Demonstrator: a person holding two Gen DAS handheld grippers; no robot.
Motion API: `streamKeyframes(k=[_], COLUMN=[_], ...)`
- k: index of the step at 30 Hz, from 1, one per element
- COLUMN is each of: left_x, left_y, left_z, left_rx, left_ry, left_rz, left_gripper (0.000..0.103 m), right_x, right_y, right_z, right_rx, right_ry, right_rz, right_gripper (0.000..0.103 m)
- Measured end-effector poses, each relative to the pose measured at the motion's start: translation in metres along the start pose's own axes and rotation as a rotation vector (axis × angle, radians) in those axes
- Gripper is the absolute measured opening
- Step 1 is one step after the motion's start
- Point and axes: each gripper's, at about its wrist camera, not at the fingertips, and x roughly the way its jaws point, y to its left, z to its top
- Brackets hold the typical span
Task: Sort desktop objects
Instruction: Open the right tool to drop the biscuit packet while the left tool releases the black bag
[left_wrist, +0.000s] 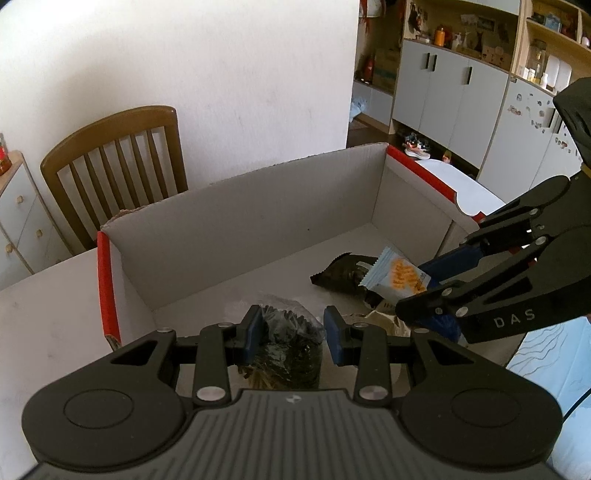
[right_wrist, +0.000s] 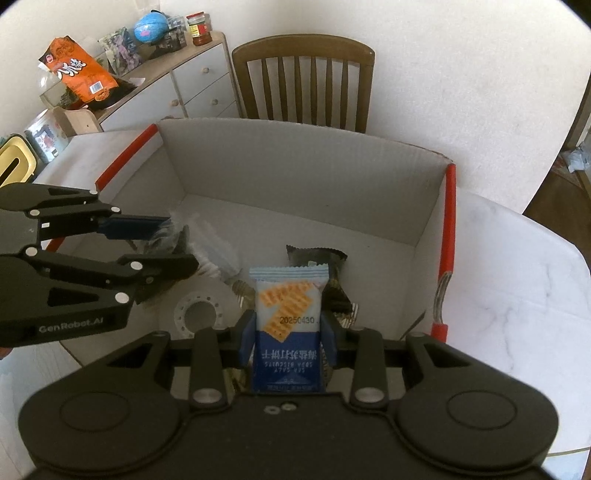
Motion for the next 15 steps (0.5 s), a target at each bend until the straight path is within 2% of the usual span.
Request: streamKeyframes(k=[5,7,8,9,15], left_x=[0.0,-0.002,-0.003,-0.004,-0.011], left_y=[0.001,0.0,0.0,0.0,-0.001], left_z=[-0.001,-0.001,-0.002,-0.002,-0.006], left_rx=[-0.016,-0.02,-0.023,-0.025,-0.035], left_ry=[0.006,0.003,0.0,-0.004,-0.01], left_rz=[0.0,-0.002,0.0,0.002,0.001], left_gripper=[0.04,0.05,0.062,0.069,0.07], right_x=[-0.002,-0.004,-0.005,-0.005,-0.012], right_y=[0.002,0.001,0.001,0.001,0.002], right_z=[-0.002,-0.002,-0.003,-0.003,-0.004], right_rx=[-0.016,-0.013,-0.012,-0.011,-0.01], right_ry=[-0.003,-0.006,-0.007,-0.009,-0.018], right_rz=[-0.004,-0.001,0.002,0.007,0.017], right_gripper=[0.039,0.039,0.041,0.042,0.047])
